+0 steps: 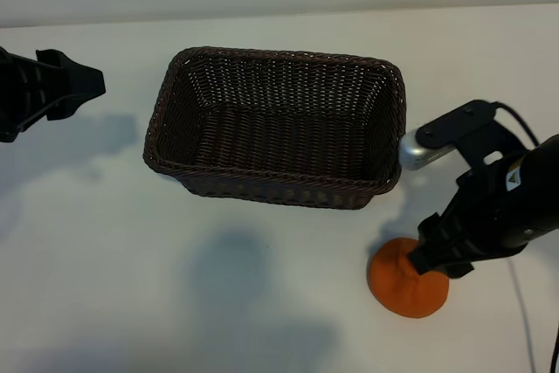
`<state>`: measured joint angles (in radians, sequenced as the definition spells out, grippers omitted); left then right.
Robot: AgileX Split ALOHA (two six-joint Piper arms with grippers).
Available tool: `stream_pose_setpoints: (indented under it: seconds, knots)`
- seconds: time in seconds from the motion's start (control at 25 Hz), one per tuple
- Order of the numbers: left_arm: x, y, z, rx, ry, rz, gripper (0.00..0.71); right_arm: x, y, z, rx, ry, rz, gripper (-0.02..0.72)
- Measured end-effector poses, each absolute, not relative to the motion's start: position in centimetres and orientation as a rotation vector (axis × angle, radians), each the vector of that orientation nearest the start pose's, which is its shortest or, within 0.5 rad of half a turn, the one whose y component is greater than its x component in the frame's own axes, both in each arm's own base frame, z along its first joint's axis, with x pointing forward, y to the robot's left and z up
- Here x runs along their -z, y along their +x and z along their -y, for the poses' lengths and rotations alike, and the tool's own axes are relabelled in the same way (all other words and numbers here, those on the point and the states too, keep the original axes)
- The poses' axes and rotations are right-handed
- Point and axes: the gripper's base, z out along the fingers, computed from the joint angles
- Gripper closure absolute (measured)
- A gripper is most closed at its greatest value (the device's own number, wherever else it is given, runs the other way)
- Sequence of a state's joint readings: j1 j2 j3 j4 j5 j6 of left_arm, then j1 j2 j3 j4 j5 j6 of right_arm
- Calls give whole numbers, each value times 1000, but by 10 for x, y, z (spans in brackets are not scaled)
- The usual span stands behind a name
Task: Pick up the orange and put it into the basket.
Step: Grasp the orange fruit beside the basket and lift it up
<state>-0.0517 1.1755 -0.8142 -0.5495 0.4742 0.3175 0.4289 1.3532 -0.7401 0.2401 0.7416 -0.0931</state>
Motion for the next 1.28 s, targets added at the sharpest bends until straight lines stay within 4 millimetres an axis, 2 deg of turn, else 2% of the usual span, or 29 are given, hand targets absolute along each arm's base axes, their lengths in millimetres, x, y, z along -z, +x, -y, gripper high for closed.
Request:
stream_pose_setpoints:
  seconds: [0.76, 0.88, 1.0, 1.04, 1.12, 1.24, 1.28]
  knots:
    - [-296, 241, 34, 397, -17, -2265, 116, -164, 225, -121, -361, -573, -2839, 112]
    - [-296, 241, 34, 397, -17, -2265, 118, -161, 226, -122, -356, -574, -2842, 133]
    - [-296, 241, 34, 397, -18, -2265, 117, -160, 227, -122, -354, -574, -2837, 208]
    - [-296, 241, 34, 397, -18, -2265, 117, -160, 227, -122, -353, -575, -2836, 254]
    - [-296, 241, 34, 397, -18, -2265, 117, -160, 227, -122, -353, -572, -2836, 366]
    - [-296, 241, 34, 396, -17, -2265, 117, -160, 227, -122, -357, -550, -2843, 576]
    - [-296, 241, 34, 396, -17, -2265, 117, -160, 227, -122, -358, -542, -2845, 600]
